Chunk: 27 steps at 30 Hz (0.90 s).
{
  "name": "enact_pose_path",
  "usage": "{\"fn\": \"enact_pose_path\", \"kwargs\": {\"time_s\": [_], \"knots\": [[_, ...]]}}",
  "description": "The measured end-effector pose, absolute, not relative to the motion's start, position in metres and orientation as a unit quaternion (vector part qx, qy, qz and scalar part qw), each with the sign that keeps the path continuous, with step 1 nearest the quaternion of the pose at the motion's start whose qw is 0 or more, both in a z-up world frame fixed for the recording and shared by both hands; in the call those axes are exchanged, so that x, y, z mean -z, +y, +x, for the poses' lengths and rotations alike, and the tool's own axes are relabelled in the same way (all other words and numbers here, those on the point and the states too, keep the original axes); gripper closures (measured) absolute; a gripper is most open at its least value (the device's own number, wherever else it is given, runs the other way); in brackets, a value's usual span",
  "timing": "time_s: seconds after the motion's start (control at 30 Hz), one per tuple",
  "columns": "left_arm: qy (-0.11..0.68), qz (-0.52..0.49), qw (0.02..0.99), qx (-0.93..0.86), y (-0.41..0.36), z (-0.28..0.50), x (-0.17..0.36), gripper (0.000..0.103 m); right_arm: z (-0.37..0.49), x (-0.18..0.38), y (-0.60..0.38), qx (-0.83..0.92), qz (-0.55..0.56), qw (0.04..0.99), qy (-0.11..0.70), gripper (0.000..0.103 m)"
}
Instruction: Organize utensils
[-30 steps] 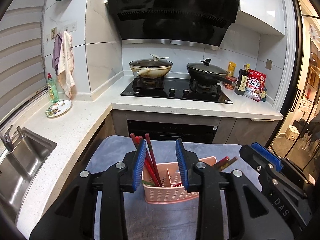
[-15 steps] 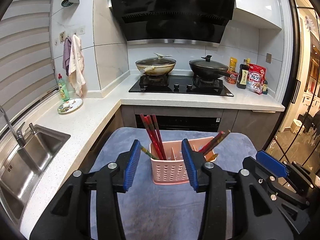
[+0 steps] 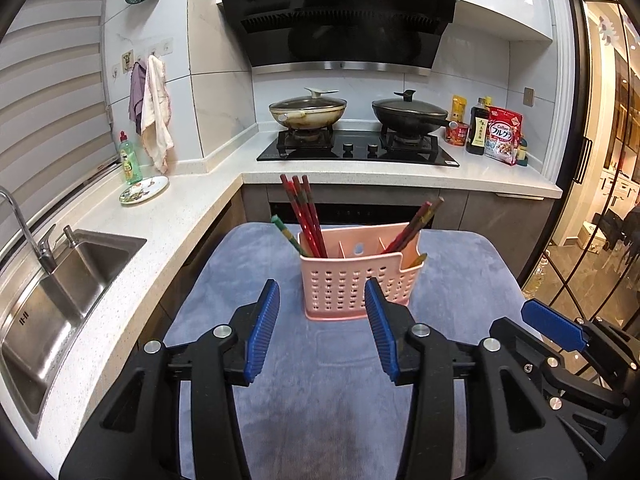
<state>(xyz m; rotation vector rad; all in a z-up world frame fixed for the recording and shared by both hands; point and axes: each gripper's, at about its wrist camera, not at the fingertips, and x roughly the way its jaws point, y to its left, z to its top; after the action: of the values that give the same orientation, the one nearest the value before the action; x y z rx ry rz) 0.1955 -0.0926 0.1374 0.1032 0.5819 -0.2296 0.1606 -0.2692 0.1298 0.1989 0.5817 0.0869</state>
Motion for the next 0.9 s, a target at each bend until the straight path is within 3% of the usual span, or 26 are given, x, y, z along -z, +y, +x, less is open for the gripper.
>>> {"fn": "enact_pose_path", "kwargs": {"time_s": [0.53,0.67,0.83,0.9], "knots": [[0.310,0.052,0.943,0.106,-0.083,0.167,-0.102,0.061,0.128,-0.105,-0.269,-0.025,0.092,0.947,0.306,0.066],[0.307,0.056,0.945,0.095,-0.082,0.161,-0.095,0.049,0.120,-0.098,-0.267,-0.010,0.080,0.949,0.304,0.056],[0.314,0.059,0.943,0.093,-0.081,0.156,-0.087,0.048,0.112,-0.091,-0.267,0.002,0.072,0.949,0.308,0.049],[0.316,0.058,0.943,0.090,-0.080,0.154,-0.084,0.041,0.111,-0.089,-0.269,0.004,0.077,0.948,0.309,0.044]]}}
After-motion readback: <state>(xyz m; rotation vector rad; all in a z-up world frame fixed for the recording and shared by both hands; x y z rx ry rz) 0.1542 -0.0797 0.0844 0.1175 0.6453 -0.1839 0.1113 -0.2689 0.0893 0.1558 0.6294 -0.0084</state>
